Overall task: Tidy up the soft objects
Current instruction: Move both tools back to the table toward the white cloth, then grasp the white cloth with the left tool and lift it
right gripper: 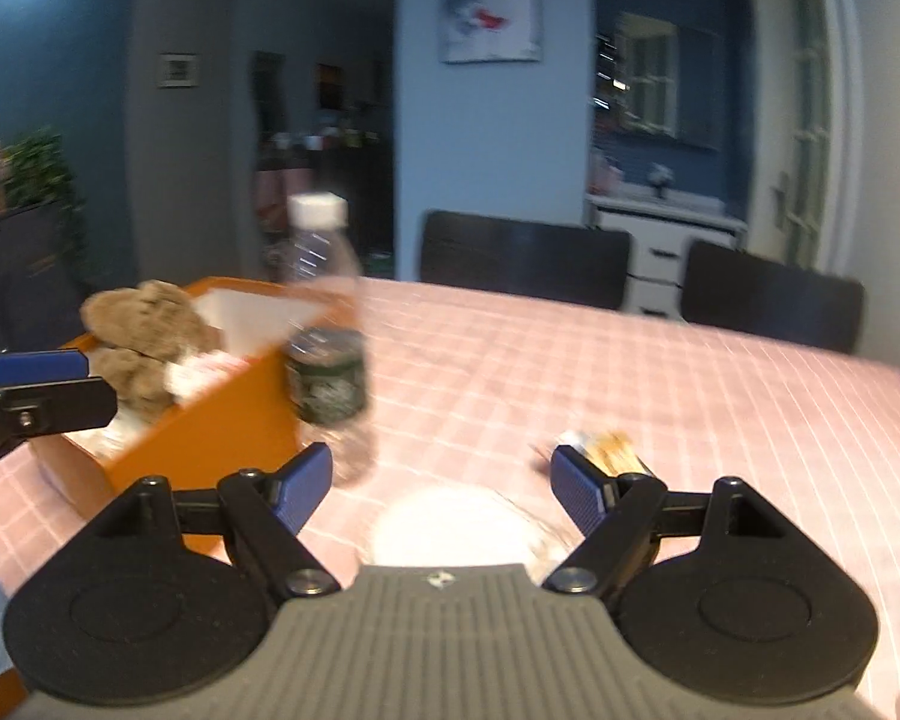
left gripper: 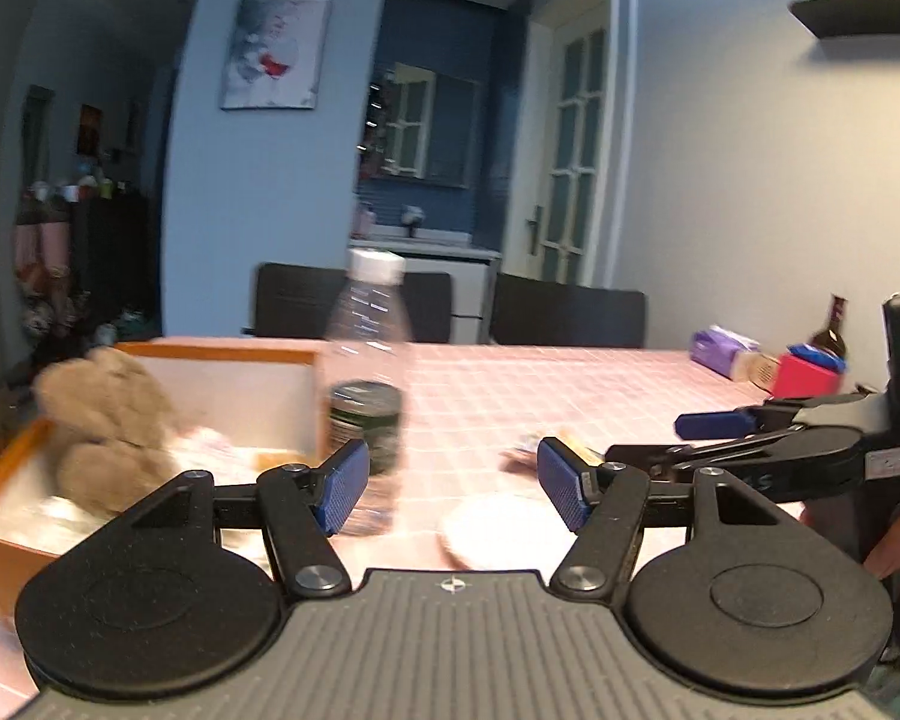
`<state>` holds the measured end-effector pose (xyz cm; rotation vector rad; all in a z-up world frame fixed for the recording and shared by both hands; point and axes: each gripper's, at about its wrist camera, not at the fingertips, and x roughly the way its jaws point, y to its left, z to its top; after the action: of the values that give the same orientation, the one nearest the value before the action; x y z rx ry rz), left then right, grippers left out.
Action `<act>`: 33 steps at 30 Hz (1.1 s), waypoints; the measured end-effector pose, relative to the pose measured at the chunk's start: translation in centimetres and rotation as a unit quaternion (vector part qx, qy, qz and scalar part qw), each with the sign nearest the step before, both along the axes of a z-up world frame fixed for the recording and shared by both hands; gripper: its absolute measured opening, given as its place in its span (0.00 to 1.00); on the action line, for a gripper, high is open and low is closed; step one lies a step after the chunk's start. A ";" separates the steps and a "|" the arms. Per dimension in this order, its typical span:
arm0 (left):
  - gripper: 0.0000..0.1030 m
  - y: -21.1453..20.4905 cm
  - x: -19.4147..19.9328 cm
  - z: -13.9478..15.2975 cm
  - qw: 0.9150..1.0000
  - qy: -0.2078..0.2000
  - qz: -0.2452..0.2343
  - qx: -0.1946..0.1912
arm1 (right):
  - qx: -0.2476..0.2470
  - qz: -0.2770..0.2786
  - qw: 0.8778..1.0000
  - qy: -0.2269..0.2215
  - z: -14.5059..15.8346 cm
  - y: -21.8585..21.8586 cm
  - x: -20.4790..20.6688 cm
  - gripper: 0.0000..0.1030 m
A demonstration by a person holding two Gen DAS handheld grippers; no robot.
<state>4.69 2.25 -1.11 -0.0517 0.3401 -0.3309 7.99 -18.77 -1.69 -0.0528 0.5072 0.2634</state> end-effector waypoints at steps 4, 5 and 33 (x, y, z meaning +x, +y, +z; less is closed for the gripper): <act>0.72 -2.4 0.9 -1.4 0.999 0.026 -0.025 -0.001 | 0.002 -0.034 0.999 0.020 -2.3 -2.3 0.0 0.77; 0.72 -3.0 1.3 -1.8 0.999 0.036 -0.031 -0.002 | 0.001 -0.040 0.999 0.024 -2.8 -2.8 0.0 0.77; 0.74 -8.0 12.7 -10.1 0.975 0.219 0.022 0.001 | 0.056 -0.021 0.988 0.143 -10.2 -5.6 8.7 0.21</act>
<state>17.36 -5.74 -11.25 -0.1308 0.7758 -0.2735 16.73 -24.37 -11.86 0.1069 0.7775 0.2582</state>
